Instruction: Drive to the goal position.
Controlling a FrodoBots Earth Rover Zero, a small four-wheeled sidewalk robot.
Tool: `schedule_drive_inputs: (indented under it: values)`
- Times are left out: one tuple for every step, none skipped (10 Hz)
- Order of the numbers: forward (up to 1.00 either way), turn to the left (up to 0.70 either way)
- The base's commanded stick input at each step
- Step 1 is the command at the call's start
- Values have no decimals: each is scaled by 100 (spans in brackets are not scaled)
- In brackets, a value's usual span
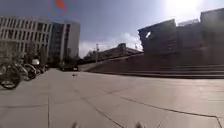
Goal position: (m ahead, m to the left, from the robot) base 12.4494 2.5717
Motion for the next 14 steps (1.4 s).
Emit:
schedule_drive_inputs:
  values:
    - [70,28]
    - [70,28]
    - [70,28]
    - [70,28]
    - [70,28]
    - [70,28]
    - [70,28]
    - [70,28]
    - [70,21]
    - [70,14]
    - [70,14]
    - [70,14]
    - [70,14]
    - [70,14]
